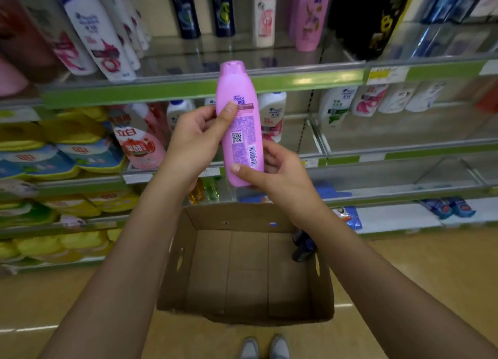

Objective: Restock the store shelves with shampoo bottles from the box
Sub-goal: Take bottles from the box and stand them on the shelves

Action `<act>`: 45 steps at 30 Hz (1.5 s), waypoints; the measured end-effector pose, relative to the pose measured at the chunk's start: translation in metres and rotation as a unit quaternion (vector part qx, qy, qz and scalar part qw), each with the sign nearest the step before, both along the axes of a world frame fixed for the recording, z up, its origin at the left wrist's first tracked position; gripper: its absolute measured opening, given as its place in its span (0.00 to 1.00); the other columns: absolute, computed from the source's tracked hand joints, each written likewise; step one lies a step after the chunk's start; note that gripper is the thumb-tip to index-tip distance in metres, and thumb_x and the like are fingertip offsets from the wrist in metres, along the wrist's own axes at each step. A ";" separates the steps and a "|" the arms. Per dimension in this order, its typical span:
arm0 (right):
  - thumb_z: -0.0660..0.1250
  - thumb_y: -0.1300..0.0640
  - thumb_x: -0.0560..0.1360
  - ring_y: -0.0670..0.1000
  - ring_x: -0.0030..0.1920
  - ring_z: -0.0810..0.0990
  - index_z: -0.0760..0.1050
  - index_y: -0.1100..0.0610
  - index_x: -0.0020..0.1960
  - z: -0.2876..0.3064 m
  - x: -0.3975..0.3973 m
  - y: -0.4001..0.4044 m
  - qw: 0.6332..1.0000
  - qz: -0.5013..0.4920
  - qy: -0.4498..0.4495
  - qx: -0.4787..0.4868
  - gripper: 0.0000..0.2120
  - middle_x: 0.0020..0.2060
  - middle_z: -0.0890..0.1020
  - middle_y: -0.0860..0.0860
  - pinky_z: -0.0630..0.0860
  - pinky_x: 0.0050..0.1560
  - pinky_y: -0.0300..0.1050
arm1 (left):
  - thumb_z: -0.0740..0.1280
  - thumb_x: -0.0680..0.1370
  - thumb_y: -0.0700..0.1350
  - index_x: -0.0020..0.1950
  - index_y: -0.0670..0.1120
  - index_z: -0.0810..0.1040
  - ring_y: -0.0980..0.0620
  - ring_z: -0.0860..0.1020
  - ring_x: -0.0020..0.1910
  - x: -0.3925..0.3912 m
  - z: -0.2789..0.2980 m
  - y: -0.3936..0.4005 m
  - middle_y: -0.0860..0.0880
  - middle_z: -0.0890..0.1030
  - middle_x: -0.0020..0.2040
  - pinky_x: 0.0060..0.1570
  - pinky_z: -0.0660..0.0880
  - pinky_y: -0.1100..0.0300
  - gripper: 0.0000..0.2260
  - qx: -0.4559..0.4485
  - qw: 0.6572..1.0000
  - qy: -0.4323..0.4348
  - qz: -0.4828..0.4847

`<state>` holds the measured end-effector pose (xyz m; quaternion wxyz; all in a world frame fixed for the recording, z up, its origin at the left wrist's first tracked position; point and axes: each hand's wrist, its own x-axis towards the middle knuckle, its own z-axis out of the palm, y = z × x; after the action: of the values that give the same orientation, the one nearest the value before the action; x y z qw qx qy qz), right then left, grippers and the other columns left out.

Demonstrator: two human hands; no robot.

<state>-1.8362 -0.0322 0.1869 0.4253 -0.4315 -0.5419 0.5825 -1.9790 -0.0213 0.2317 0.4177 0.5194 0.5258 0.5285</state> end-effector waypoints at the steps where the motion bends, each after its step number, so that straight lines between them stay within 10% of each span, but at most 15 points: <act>1: 0.77 0.58 0.69 0.49 0.50 0.84 0.74 0.59 0.63 0.005 -0.001 -0.001 0.999 -0.012 -0.030 0.017 0.25 0.53 0.84 0.52 0.82 0.52 0.50 | 0.64 0.79 0.49 0.52 0.47 0.80 0.56 0.84 0.43 0.001 0.005 -0.001 0.52 0.85 0.43 0.40 0.79 0.64 0.08 0.010 1.000 0.006 0.012; 11: 0.76 0.47 0.66 0.44 0.39 0.80 0.73 0.54 0.54 0.047 -0.011 -0.002 0.952 -0.066 -0.240 0.179 0.22 0.42 0.81 0.47 0.79 0.38 0.40 | 0.65 0.77 0.54 0.49 0.45 0.81 0.54 0.84 0.43 0.009 0.037 -0.006 0.50 0.85 0.43 0.45 0.81 0.55 0.13 0.047 0.994 0.045 0.084; 19: 0.71 0.67 0.72 0.36 0.45 0.81 0.71 0.49 0.55 0.055 -0.001 0.003 0.989 0.108 -0.016 0.095 0.19 0.47 0.80 0.43 0.79 0.45 0.34 | 0.64 0.72 0.52 0.60 0.45 0.74 0.46 0.81 0.56 -0.002 0.058 -0.008 0.45 0.82 0.57 0.56 0.77 0.48 0.19 -0.001 0.992 -0.092 -0.088; 27: 0.74 0.45 0.66 0.51 0.52 0.81 0.73 0.52 0.61 0.059 0.001 0.006 0.975 0.103 -0.137 0.145 0.27 0.52 0.81 0.50 0.79 0.55 0.55 | 0.72 0.69 0.54 0.55 0.49 0.77 0.56 0.82 0.48 0.019 0.063 -0.006 0.51 0.83 0.50 0.49 0.79 0.59 0.17 0.070 0.997 0.005 0.041; 30: 0.70 0.51 0.66 0.55 0.44 0.80 0.75 0.58 0.54 0.058 0.000 0.006 0.980 0.077 -0.112 0.148 0.19 0.44 0.80 0.59 0.77 0.47 0.62 | 0.72 0.70 0.58 0.57 0.52 0.74 0.57 0.80 0.48 0.027 0.062 -0.005 0.54 0.80 0.50 0.48 0.79 0.60 0.20 0.083 0.991 0.072 0.081; 37: 0.67 0.60 0.71 0.55 0.51 0.84 0.74 0.58 0.58 0.058 0.013 0.001 0.986 0.156 0.029 0.043 0.16 0.53 0.83 0.57 0.81 0.54 0.47 | 0.67 0.72 0.53 0.57 0.46 0.77 0.55 0.81 0.42 0.015 0.078 -0.008 0.52 0.83 0.44 0.43 0.78 0.60 0.17 0.007 0.994 -0.083 -0.072; 45: 0.68 0.64 0.75 0.51 0.52 0.84 0.78 0.57 0.57 0.063 0.020 -0.001 0.991 0.123 0.056 0.025 0.12 0.52 0.85 0.54 0.80 0.54 0.44 | 0.73 0.71 0.47 0.61 0.44 0.75 0.54 0.83 0.46 0.020 0.091 -0.007 0.48 0.83 0.52 0.43 0.79 0.62 0.21 0.078 0.996 -0.042 0.004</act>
<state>-1.8167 -0.0328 0.2494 0.3907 -0.3177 -0.5808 0.6396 -1.9595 -0.0283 0.3229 0.3958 0.5256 0.4672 0.5906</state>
